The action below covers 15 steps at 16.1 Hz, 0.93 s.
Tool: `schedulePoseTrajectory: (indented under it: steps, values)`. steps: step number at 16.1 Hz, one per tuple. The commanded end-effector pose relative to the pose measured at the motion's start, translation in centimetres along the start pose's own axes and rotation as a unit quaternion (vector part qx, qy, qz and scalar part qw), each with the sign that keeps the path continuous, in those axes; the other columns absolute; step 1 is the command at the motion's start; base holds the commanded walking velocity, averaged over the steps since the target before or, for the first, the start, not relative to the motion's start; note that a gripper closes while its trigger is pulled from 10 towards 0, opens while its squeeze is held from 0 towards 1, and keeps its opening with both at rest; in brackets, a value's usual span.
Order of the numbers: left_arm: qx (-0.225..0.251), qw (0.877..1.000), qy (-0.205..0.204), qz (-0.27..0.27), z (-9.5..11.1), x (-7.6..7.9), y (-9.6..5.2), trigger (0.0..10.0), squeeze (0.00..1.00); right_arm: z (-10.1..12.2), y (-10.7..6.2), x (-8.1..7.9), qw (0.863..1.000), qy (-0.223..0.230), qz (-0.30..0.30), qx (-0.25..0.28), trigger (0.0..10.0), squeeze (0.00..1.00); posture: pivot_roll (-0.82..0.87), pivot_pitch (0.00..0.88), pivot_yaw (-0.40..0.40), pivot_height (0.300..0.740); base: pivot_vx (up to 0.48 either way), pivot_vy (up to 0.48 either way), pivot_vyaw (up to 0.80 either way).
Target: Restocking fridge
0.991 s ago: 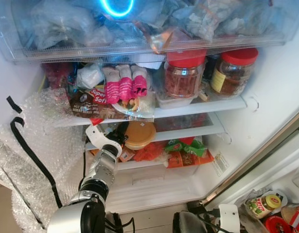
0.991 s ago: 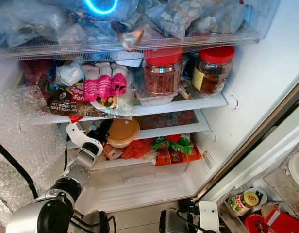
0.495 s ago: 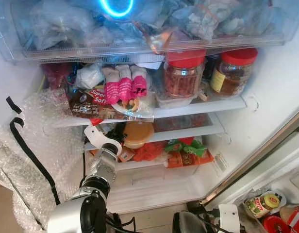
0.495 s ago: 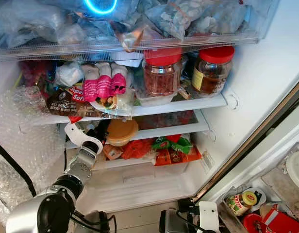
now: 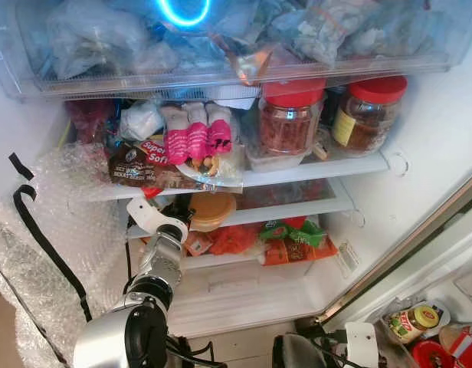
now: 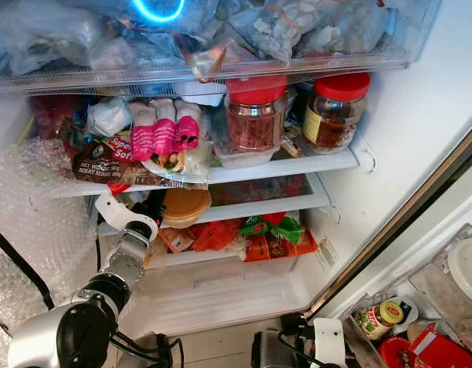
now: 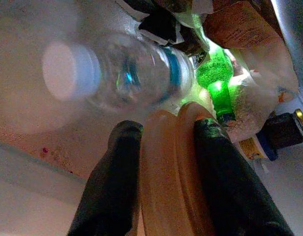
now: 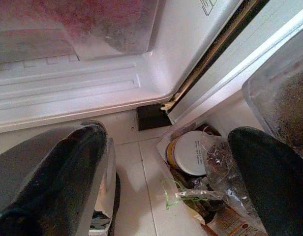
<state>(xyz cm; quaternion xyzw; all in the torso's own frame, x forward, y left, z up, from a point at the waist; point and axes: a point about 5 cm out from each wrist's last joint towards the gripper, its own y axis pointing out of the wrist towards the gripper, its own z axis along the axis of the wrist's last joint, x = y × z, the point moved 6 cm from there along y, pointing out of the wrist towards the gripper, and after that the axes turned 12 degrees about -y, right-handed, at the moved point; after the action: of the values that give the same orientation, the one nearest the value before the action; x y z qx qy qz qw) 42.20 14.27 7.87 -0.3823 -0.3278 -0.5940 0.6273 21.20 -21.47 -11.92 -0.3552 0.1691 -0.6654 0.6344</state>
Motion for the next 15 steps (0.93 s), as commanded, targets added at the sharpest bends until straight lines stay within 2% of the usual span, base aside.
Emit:
schedulePoseTrajectory:
  steps: [1, 9, 15]
  values:
    - [-0.003, 1.000, 0.001, 0.015, -0.3, -0.5, -0.1, 10.0, 1.00, -1.4, -0.5, -0.9, 1.000, 0.001, 0.013, -0.021, 10.0, 0.00, -0.21, 0.098, -0.011, 0.640, 0.000, 0.000, 0.00]
    - [0.000, 1.000, -0.012, -0.001, -0.1, -0.2, -0.1, 10.0, 1.00, -1.3, -0.5, -0.8, 1.000, 0.003, 0.013, -0.020, 10.0, 0.00, -0.21, 0.098, -0.009, 0.640, 0.000, 0.000, 0.00]
    - [0.022, 0.999, 0.002, -0.027, 1.1, 0.0, -0.4, 10.0, 1.00, -1.3, -0.4, -0.8, 1.000, 0.005, 0.012, -0.019, 10.0, 0.00, -0.20, 0.096, -0.007, 0.640, 0.000, 0.000, 0.00]
